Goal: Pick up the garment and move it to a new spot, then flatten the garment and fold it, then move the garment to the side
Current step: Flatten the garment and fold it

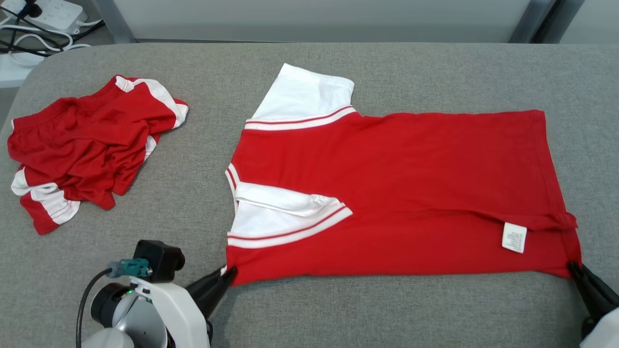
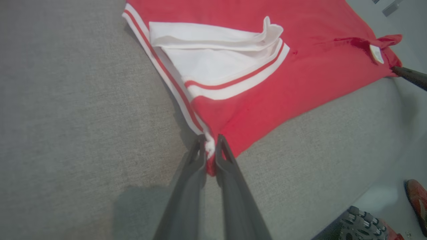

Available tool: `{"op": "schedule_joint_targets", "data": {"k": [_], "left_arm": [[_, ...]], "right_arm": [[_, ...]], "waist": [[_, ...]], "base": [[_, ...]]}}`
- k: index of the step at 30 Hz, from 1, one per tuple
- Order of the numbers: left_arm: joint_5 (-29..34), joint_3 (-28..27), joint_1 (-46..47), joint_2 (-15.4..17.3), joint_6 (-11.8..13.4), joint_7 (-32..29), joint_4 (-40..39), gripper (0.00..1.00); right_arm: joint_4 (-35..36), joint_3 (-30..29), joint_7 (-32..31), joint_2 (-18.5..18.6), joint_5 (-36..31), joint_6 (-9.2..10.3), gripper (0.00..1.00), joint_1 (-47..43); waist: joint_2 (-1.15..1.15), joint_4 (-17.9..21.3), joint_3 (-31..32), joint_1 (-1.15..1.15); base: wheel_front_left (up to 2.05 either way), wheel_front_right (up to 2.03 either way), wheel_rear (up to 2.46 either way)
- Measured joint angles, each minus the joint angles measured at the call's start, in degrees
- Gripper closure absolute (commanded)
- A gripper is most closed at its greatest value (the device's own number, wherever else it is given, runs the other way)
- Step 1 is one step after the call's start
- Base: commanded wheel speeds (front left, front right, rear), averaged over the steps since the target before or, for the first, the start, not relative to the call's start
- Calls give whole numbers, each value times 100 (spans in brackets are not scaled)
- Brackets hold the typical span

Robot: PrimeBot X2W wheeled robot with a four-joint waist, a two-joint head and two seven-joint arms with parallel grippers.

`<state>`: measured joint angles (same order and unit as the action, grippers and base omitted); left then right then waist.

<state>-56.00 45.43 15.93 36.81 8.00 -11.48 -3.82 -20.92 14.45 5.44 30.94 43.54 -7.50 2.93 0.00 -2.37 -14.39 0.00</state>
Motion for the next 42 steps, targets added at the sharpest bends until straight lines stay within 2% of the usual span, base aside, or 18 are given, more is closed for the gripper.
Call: {"op": "schedule_joint_targets", "data": {"k": [8, 15, 16, 17, 18, 19, 20, 26, 32, 37, 42], "left_arm": [[-105, 85, -293, 366, 308, -511, -682, 100], [-220, 157, -381, 278, 426, -653, -532, 100], [-238, 186, -381, 200, 424, -697, -434, 96], [-277, 222, -381, 126, 412, -726, -332, 77], [-305, 255, -380, 49, 388, -725, -224, 77], [-316, 286, -379, -14, 355, -725, -125, 57], [-325, 312, -379, -62, 312, -721, -35, 0], [-324, 294, -379, -178, 266, -494, 181, 0], [-246, -79, -391, 154, 559, -110, -44, 0], [46, -523, -398, 168, 755, 765, -312, 0], [249, -802, -397, -257, 827, 1775, -215, 0]], "right_arm": [[588, -430, -269, 207, 88, 0, 100, -720], [916, -713, -749, 103, 89, 0, 100, -1043], [931, -745, -815, 66, 89, 0, 100, -1051], [938, -789, -866, 14, 88, 0, 100, -1051], [945, -835, -911, -30, 87, 0, 100, -1053], [960, -868, -946, -54, 86, 1, 46, -1056], [978, -901, -954, -78, 77, 1, 0, -1061], [1289, -1187, -974, -202, -111, 1, 0, -1294], [1978, -1795, -976, -339, -650, 1, 0, -1556], [2598, -2124, -991, -715, -1304, 2, 0, -1512], [2694, -2012, -645, -1133, -1979, 2, 0, -1166]], "waist": [[0, 12, -22, 0], [0, -14, -35, 0], [0, -22, -38, 0], [0, -31, -36, 0], [0, -39, -29, 0], [0, -47, -19, 0], [0, -55, -7, 0], [0, -77, 97, 0], [0, -83, 240, 0], [0, -82, 321, 0], [0, -68, 466, 0]], "base": [[0, 0, 0], [0, 0, 0], [0, 0, 0], [0, 0, 0], [0, 0, 0], [0, 0, 0], [0, 0, 0], [0, 0, 0], [0, 0, 0], [0, 0, 0], [0, 0, 0]]}}
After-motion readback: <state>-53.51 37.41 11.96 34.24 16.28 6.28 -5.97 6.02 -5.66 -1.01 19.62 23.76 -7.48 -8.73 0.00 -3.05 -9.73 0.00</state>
